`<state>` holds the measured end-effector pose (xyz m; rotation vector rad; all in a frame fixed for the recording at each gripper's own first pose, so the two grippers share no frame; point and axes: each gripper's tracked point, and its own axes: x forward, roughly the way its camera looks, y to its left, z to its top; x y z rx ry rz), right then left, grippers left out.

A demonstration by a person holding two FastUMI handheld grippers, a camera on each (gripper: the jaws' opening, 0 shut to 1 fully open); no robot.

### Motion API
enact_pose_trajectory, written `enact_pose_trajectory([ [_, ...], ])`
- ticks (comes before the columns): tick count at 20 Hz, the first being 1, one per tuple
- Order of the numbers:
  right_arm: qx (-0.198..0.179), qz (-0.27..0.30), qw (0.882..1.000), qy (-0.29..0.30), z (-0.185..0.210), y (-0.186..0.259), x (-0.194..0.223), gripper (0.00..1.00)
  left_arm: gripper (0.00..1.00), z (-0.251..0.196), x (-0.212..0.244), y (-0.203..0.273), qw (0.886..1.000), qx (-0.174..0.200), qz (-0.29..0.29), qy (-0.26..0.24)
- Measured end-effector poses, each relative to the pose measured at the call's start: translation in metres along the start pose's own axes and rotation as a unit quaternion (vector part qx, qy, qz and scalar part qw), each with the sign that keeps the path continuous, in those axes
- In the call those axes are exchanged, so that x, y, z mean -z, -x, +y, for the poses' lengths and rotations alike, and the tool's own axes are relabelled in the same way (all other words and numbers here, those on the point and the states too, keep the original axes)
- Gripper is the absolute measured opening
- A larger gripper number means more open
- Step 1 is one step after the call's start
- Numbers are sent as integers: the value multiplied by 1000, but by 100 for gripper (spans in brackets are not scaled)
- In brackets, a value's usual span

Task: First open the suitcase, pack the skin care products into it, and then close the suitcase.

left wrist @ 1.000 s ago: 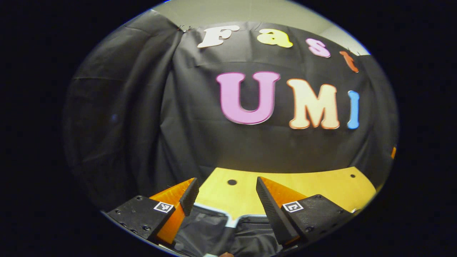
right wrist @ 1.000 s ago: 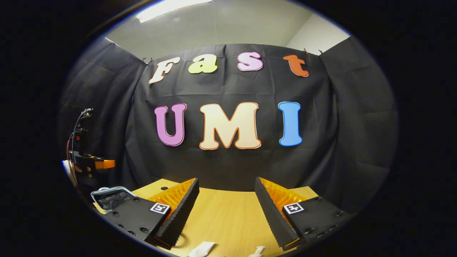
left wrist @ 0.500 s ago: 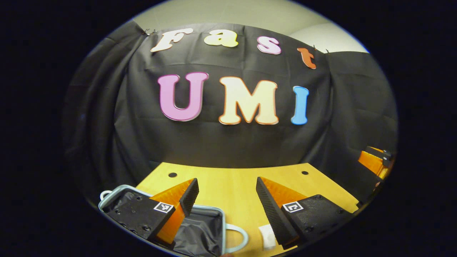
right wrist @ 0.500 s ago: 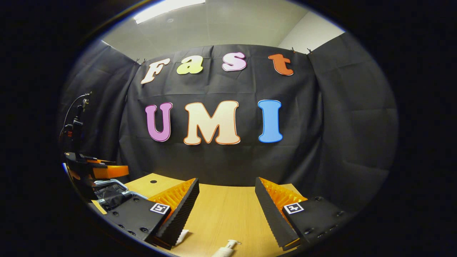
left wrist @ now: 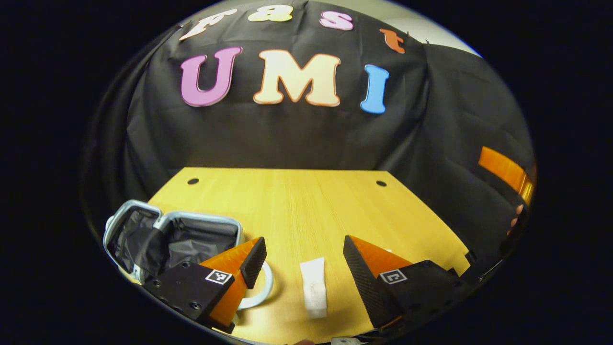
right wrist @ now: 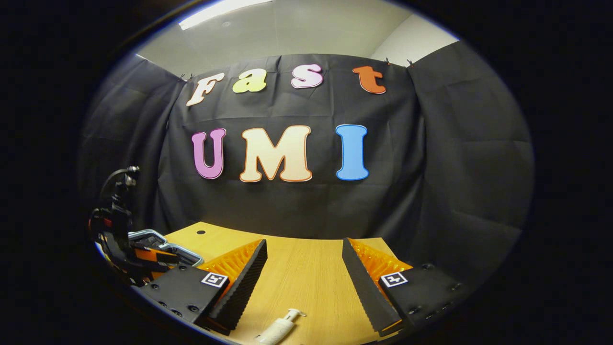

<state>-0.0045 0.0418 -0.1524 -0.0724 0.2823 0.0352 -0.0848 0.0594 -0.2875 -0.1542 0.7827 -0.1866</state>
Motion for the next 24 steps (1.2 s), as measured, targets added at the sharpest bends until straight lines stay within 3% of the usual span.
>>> enact_pose_trajectory([
  [6, 7, 20, 1000, 8, -15, 11, 17, 100, 96, -22, 77, -25, 995, 13, 99, 15],
  [11, 22, 32, 999, 14, -28, 19, 25, 99, 96, -17, 140, -55, 981, -6, 190, 33],
  [13, 28, 39, 999, 16, -29, 20, 28, 100, 95, -11, 154, -58, 978, -24, 206, 33],
  [14, 30, 41, 999, 16, -30, 20, 29, 100, 93, -5, 147, -63, 982, -24, 188, 14],
  [18, 28, 66, 997, 11, -22, 18, 48, 100, 50, -4, 152, -62, 982, -18, 186, -32],
  [20, 22, 103, 994, -2, -11, 14, 71, 100, 41, -14, 153, -66, 982, 2, 187, -22],
  [22, 15, 156, 988, -20, 0, 11, 104, 100, 13, -16, 150, -65, 983, 1, 185, -14],
  [24, 15, 218, 975, -37, 10, 7, 146, 100, 7, -19, 151, -66, 982, 15, 185, -19],
])
